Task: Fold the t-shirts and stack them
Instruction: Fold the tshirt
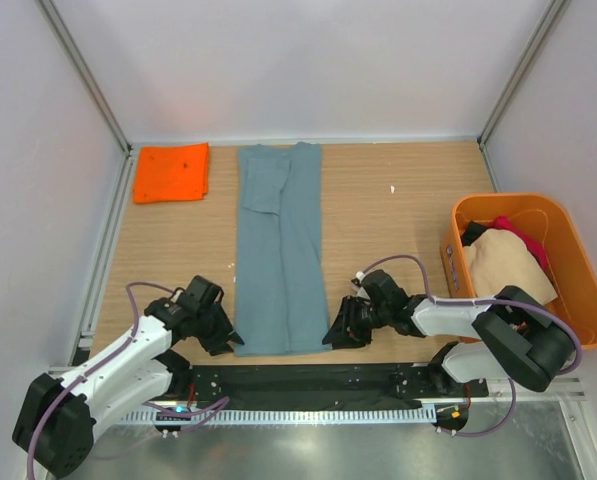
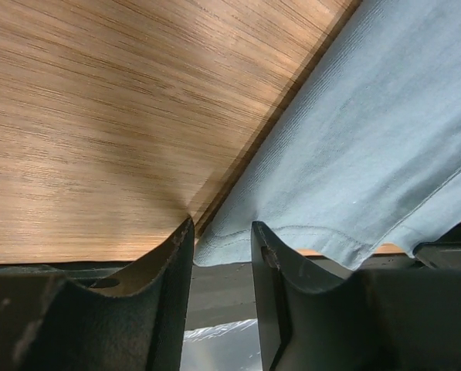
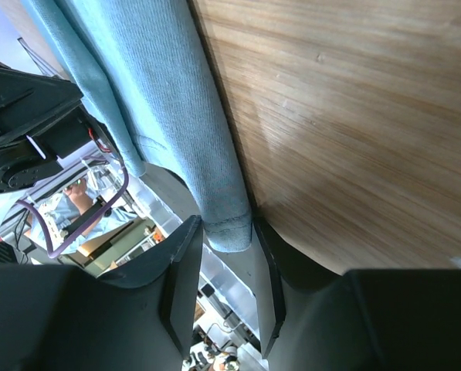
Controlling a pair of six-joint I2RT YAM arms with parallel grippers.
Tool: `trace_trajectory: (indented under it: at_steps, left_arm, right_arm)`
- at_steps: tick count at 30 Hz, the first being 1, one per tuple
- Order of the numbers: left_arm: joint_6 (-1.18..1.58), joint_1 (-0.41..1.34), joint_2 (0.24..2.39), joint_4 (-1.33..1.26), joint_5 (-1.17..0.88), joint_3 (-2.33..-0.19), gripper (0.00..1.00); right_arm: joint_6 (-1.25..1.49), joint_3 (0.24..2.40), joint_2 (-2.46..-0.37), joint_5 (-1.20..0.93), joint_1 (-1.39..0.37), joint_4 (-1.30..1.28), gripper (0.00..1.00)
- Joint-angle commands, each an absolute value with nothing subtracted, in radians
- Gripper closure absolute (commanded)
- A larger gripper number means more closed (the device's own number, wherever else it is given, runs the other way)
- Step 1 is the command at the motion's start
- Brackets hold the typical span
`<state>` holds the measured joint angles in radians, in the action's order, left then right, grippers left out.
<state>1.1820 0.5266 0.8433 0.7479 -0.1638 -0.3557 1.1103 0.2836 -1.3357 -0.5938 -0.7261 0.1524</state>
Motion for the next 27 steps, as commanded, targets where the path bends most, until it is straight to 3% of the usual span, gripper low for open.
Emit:
trace_trajectory:
  at_steps: [1,7,11,13,27]
  left_arm:
    - [1.201,0.522,0.845,0.722,-0.156,-0.336,0.64]
    - [1.204,0.522,0.847,0.724,-0.153,-0.336,0.8]
    - [1.203,0.522,0.847,0.738,-0.147,-0.342,0.99]
    - [1.198,0.522,0.839,0.759,-0.137,-0.36,1.0]
    - [1.1,0.522,0.839,0.919,-0.101,-0.524,1.0]
  right_arm:
    - [1.118,0.264,-1.345,-0.557,-0.738,0.161,0.62]
    - [1.131,0.258,-1.333,-0.548,-0.741,0.153,0.69]
    - [1.131,0.259,-1.322,-0.551,-0.747,0.149,0.85]
    - [1.123,0.27,-1.316,-0.548,-0.753,0.118,0.99]
    - [1.166,0.321,-1.217,-0.499,-0.908,0.006,0.99]
